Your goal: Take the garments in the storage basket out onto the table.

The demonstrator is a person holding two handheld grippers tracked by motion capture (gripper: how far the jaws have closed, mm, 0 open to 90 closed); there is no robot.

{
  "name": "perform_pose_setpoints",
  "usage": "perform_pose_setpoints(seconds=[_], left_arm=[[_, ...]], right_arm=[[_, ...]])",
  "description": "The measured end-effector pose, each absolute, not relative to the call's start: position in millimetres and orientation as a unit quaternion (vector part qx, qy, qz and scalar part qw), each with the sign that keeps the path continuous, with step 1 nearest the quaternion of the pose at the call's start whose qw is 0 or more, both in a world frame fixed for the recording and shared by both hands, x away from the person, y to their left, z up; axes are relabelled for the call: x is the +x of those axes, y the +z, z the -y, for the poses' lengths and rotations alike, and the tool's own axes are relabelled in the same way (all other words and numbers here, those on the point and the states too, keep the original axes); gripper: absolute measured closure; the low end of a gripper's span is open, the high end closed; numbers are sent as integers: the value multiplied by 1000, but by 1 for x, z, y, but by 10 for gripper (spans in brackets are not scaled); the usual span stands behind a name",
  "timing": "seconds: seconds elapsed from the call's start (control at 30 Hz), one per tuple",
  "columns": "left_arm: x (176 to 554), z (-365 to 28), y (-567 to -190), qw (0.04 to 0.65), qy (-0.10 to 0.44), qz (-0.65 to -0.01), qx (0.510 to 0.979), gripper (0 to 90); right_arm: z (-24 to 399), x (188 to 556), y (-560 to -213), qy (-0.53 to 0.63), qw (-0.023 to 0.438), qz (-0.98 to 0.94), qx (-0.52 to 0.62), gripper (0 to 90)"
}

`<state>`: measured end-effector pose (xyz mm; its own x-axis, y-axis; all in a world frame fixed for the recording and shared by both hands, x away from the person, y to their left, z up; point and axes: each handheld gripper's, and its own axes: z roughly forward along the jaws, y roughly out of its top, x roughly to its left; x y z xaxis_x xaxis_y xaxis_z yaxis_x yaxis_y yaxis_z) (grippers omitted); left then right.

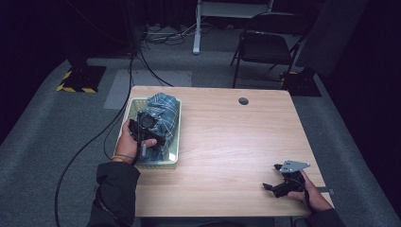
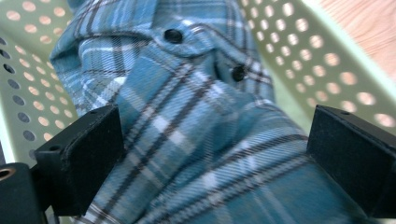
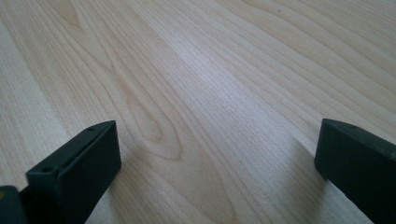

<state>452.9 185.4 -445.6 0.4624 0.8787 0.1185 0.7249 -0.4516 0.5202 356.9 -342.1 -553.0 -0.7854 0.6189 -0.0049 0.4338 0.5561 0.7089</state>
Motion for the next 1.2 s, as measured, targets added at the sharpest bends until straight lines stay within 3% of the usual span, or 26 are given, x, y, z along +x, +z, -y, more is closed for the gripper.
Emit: perform_pose_setpoints(seconds=[0.7,1.2], left_arm=[[490,-184,-468,147,172,-494,839,14],[510,-195,-494,134,111,-514,840,5]], right_arm=[[342,357,-553,362,128,-873,301,4],[342,357,-553,362,127,-873,302,5]])
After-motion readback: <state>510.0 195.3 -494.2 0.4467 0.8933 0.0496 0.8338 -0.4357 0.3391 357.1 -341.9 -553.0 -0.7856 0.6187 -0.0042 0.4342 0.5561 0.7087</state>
